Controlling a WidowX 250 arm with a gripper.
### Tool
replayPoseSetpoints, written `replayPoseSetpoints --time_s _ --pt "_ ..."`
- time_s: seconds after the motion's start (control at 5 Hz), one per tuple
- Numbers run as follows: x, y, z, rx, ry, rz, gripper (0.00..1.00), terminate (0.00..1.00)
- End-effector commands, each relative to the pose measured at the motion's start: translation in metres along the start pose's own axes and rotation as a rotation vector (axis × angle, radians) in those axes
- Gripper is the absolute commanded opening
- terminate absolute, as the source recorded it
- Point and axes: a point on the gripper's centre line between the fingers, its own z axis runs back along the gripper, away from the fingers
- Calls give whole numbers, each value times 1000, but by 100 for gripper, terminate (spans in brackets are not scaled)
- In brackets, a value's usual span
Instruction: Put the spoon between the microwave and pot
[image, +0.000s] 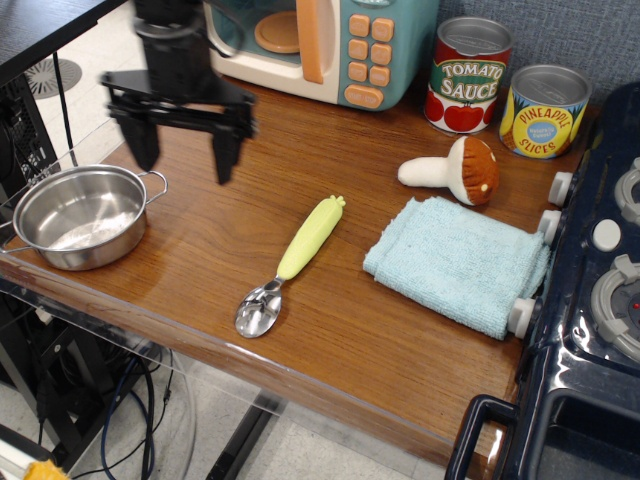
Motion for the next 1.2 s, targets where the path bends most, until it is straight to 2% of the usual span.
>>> replayPoseSetpoints --time_s 0.0,0.4,0.8,1.0 --pt "-5 -51 -3 -19 -31 -167 100 0" --pt "-11 -78 -34 -5 -15 -257 100 0" --pt "-4 -72 -59 25 22 -218 100 0" --pt "-4 -70 -64 34 19 -219 0 0"
